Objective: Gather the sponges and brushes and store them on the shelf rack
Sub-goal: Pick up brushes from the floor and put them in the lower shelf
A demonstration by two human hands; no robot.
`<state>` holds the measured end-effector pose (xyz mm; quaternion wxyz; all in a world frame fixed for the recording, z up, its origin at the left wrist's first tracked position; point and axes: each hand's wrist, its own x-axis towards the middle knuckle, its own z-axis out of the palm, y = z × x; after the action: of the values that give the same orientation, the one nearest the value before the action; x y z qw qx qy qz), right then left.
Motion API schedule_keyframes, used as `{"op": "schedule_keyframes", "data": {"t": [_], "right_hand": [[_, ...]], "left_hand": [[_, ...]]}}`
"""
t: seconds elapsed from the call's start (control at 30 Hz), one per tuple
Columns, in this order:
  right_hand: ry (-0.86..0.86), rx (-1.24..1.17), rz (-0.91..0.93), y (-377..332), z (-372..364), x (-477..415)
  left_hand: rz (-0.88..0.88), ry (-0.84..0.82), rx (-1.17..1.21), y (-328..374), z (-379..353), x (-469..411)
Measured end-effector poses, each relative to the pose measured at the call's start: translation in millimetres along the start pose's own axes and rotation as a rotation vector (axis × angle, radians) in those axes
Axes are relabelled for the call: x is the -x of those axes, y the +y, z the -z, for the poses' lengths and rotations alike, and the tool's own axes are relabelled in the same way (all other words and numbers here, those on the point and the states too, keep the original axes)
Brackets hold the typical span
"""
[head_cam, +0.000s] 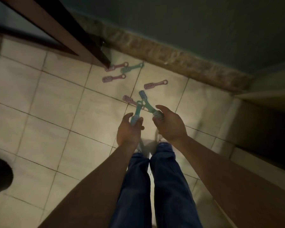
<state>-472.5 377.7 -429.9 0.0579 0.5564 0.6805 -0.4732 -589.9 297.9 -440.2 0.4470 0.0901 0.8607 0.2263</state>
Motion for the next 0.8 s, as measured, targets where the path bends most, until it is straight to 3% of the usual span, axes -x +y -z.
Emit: {"op": "schedule_keyframes", "data": {"t": [0.27, 0.43, 0.8], "right_hand": [[0.066, -0.173, -0.069, -99.0, 144.6, 121.1], [0.166, -0.445, -0.122, -140.9, 207.5, 173.8], [0.221, -0.958, -0.202, -173.0, 325.6, 228.0]], "left_hand": [[-0.22, -0.132, 0.084, 127.4, 75.8, 147.5], [-0.18, -0.212, 0.15, 197.1, 106.1, 205.5], [-0.36, -0.359, 0.113, 319.7, 132.6, 280.7]]}}
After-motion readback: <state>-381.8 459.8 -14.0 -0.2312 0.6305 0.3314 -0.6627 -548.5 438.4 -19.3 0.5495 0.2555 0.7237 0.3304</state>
